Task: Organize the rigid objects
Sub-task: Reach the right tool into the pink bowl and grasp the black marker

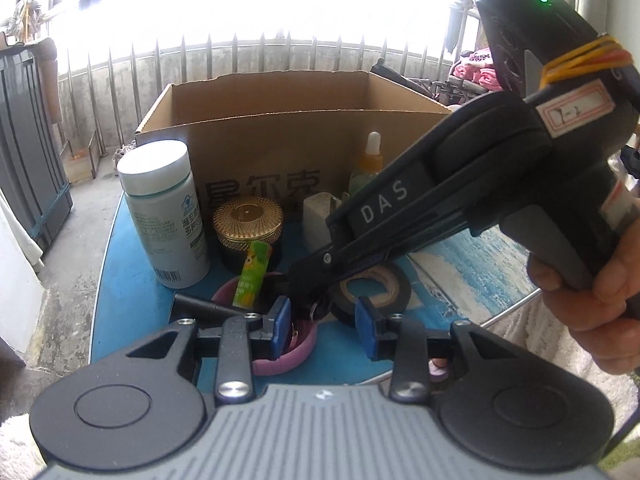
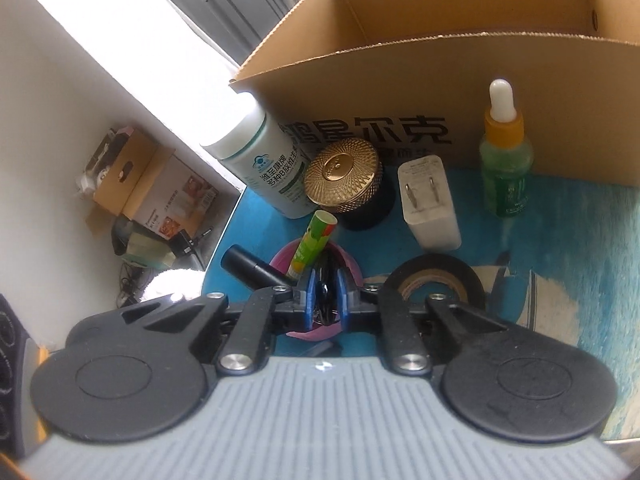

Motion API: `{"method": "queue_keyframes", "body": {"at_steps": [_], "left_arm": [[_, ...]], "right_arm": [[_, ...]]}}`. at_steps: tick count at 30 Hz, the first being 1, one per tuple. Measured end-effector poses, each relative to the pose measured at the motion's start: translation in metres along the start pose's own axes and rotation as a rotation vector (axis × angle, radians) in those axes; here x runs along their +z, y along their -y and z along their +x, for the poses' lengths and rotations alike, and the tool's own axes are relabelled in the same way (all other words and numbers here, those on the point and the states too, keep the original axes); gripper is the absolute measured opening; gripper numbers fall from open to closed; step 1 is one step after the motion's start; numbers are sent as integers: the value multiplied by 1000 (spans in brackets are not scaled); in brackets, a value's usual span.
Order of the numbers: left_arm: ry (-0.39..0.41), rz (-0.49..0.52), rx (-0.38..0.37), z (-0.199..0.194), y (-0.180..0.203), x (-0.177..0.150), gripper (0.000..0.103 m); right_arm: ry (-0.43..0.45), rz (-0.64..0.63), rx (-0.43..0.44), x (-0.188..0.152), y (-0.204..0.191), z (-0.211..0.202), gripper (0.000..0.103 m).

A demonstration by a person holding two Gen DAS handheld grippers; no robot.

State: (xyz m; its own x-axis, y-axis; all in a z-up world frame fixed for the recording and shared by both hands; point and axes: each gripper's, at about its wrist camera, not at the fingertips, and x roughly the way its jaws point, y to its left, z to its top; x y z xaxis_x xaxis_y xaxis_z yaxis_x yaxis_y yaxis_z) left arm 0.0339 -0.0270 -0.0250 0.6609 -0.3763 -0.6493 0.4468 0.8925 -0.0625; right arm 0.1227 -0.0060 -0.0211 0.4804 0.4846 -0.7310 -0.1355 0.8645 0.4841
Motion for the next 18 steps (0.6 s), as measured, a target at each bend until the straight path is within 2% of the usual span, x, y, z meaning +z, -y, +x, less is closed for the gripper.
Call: {"method": "queue_keyframes", "body": {"at_steps": [5, 14, 18], "left_arm": [[-32, -14, 6, 8, 1, 4, 31], [-70, -24, 38, 15, -2, 7, 31], [-70, -23, 63, 16, -2, 8, 31]], "right_arm": [[-47, -6, 15, 5, -2, 3, 13], [-130, -39, 11, 15, -4, 15, 15], [-133, -51, 20, 16, -5, 14, 13]]}}
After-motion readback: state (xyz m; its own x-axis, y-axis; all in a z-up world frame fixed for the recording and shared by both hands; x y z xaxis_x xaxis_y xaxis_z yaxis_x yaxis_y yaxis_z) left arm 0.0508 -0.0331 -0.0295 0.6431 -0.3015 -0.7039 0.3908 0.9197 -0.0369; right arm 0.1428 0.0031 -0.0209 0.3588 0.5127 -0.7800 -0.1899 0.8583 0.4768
